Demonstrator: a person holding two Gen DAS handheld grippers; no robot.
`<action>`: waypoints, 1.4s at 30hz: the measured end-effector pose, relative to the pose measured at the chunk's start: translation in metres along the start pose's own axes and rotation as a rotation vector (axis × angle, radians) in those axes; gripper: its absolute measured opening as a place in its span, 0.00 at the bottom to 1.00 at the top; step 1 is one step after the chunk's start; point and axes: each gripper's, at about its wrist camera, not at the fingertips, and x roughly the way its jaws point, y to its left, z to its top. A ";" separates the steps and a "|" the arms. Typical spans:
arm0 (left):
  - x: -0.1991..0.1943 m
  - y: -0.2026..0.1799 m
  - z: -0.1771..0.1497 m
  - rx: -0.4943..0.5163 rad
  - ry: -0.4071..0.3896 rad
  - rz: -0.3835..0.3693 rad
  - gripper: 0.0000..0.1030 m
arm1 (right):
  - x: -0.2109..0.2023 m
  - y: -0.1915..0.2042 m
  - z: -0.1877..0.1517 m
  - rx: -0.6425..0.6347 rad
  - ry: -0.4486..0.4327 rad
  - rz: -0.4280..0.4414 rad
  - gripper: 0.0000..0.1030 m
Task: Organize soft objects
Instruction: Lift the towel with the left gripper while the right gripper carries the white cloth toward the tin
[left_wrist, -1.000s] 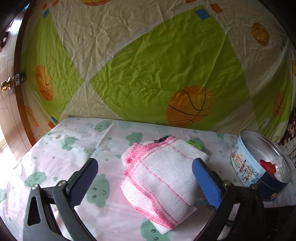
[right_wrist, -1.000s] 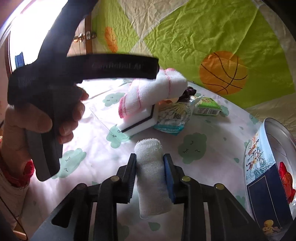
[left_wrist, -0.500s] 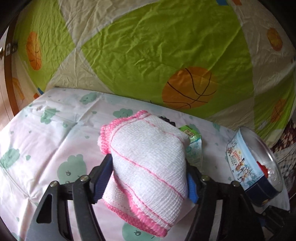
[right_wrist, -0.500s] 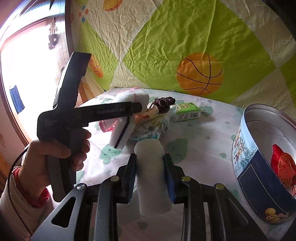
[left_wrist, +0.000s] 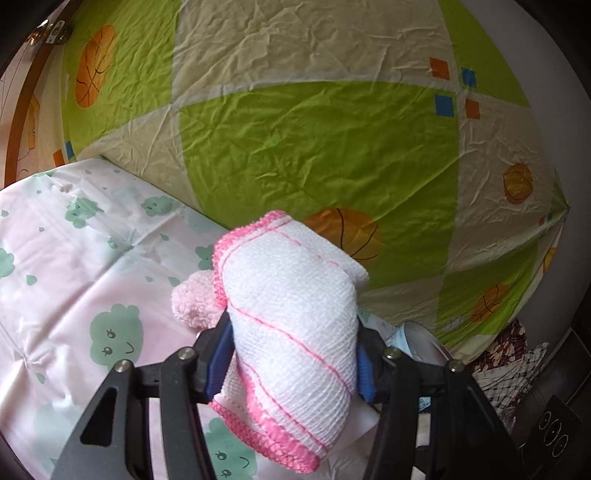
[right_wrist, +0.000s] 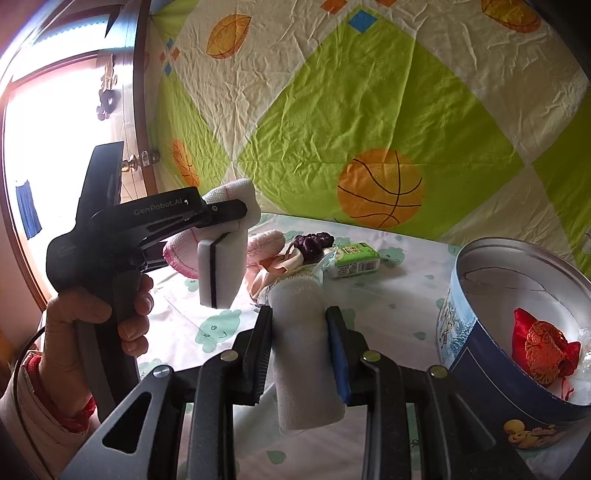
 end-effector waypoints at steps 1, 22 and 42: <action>0.002 0.000 -0.001 0.005 0.003 0.012 0.53 | 0.001 -0.001 0.000 0.004 0.006 0.003 0.30; -0.009 -0.021 -0.011 0.206 -0.096 0.160 0.26 | -0.009 -0.009 0.002 0.031 -0.050 -0.034 0.30; -0.019 -0.101 -0.048 0.351 -0.187 0.027 0.27 | -0.056 -0.047 0.021 0.008 -0.227 -0.176 0.30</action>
